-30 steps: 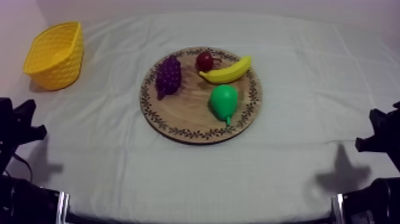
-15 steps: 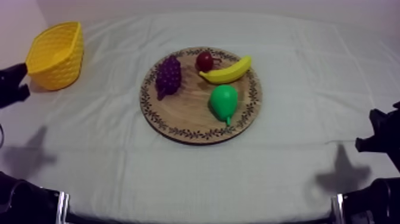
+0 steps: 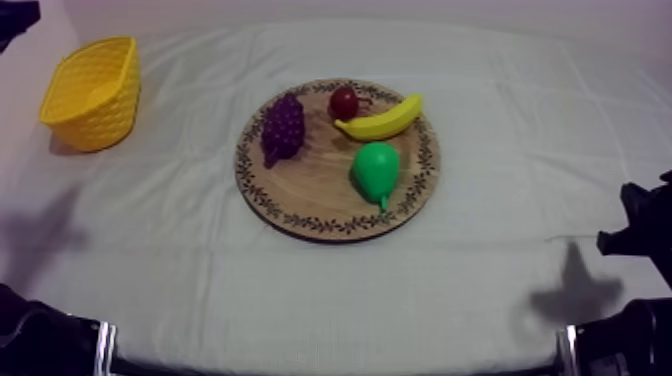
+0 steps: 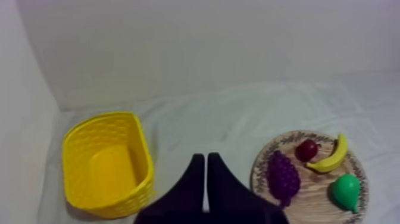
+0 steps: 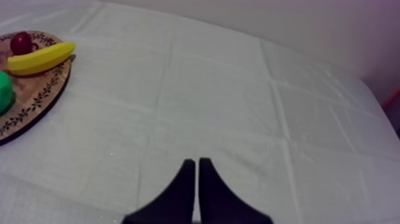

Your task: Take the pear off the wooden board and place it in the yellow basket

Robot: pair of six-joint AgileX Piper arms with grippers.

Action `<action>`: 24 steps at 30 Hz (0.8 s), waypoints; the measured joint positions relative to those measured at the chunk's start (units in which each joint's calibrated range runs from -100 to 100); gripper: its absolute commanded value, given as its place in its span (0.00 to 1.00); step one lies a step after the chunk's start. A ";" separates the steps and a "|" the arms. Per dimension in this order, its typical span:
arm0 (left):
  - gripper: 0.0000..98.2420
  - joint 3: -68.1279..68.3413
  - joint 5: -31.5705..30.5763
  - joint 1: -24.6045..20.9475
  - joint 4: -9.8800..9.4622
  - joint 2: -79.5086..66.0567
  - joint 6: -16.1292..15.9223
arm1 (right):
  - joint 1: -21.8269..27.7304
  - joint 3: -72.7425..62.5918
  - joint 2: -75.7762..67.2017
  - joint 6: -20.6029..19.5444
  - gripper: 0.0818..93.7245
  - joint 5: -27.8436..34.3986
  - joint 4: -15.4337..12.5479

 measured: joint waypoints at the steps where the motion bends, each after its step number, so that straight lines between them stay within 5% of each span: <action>1: 0.00 -1.59 0.77 0.51 0.00 1.00 0.29 | 0.00 0.00 0.00 0.00 0.00 0.00 0.00; 18: 0.00 -17.48 7.54 13.44 -1.44 19.09 6.35 | 0.00 0.00 0.00 -0.03 0.00 0.00 0.00; 24: 0.00 -22.11 9.84 19.52 -5.11 26.92 11.92 | 0.00 0.00 0.00 -0.03 0.00 0.00 0.00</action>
